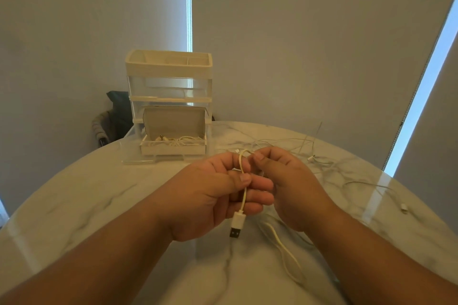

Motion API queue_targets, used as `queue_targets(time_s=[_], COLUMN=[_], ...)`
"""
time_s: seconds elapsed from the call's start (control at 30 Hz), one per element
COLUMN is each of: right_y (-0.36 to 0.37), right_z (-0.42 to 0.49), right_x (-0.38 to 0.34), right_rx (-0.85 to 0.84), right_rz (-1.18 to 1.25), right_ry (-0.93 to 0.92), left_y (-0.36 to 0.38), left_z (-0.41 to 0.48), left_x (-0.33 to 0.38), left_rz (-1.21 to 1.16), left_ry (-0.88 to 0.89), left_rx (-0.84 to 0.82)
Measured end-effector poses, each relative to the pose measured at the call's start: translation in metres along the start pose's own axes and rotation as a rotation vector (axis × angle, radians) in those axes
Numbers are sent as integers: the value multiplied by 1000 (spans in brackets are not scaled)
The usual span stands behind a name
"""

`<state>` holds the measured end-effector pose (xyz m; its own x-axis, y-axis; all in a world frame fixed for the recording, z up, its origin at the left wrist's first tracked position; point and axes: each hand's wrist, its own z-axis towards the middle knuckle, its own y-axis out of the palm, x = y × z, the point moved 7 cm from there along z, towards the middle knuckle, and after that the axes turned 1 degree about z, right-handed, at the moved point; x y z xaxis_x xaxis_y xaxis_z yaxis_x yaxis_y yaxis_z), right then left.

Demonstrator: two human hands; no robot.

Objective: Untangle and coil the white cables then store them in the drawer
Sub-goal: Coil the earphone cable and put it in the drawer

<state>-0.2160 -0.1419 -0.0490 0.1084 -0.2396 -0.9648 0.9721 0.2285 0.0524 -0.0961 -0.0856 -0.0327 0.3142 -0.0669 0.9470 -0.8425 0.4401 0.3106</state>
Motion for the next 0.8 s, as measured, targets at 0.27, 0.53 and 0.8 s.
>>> queue_targets(time_s=[0.27, 0.53, 0.8], right_y=[1, -15, -19], right_z=[0, 2, 6], right_x=[2, -4, 13], right_rx=[39, 125, 131], right_rz=[264, -197, -81], right_ry=[98, -47, 143], left_y=[-11, -30, -29], left_z=[6, 8, 7], left_x=[-12, -16, -20], left_rz=[93, 161, 342], left_ry=[-71, -139, -180], left_rx=[87, 242, 213])
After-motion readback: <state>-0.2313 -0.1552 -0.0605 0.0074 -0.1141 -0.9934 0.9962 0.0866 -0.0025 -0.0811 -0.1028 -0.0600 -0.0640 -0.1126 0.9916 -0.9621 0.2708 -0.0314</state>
